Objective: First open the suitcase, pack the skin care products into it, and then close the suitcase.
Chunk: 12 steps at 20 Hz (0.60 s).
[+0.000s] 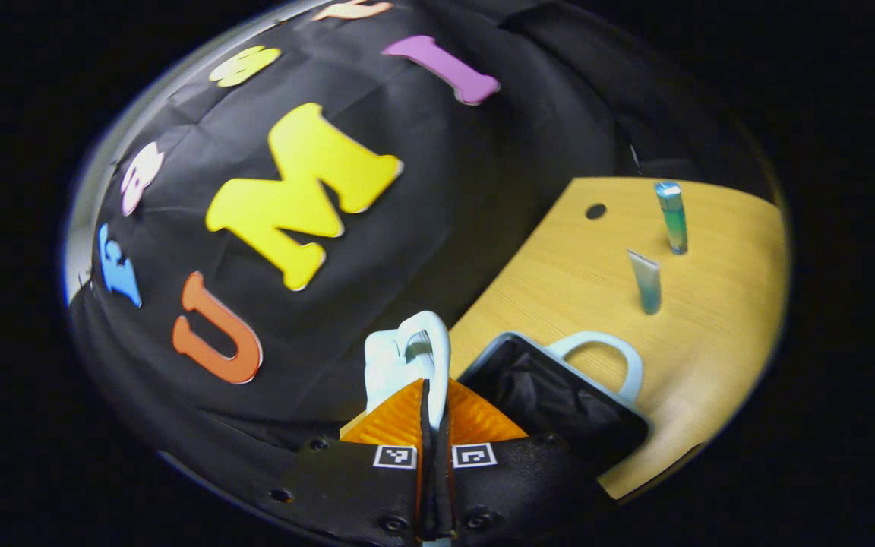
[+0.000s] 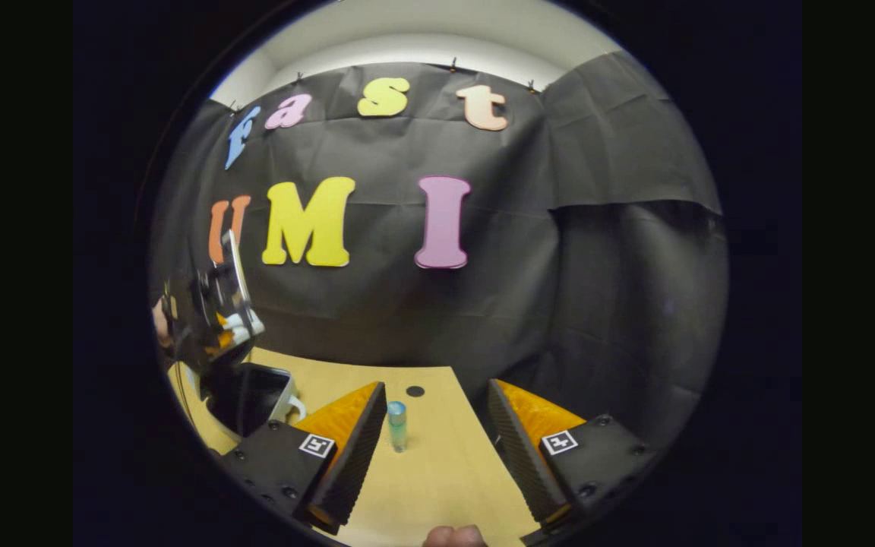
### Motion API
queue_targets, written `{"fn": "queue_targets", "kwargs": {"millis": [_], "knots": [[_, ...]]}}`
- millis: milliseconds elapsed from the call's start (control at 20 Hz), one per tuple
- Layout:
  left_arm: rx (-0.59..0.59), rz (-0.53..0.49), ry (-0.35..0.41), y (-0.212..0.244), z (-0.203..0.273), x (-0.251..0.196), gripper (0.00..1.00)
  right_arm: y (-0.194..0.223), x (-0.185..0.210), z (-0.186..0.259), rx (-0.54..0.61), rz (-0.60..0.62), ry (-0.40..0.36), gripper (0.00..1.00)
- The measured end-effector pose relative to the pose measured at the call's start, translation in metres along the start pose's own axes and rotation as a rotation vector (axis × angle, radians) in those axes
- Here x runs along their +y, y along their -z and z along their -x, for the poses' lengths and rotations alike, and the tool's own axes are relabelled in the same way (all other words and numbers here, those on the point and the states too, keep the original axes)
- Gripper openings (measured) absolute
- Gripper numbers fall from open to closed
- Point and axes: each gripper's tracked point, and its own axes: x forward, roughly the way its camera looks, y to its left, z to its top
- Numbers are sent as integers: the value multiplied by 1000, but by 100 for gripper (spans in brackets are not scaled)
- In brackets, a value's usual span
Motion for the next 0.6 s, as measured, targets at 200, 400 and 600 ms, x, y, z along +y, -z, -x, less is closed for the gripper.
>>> {"fn": "queue_targets", "kwargs": {"millis": [200, 400, 600], "knots": [[8, 152, -130, 50, 6, 83, 3, -14, 45, 6, -18, 60, -61, 80], [-6, 392, -165, 106, -10, 121, 3, -18, 94, 11, -14, 109, -130, 80], [42, 602, -190, 162, -34, 119, 3, -21, 124, 13, -14, 164, -149, 80]]}}
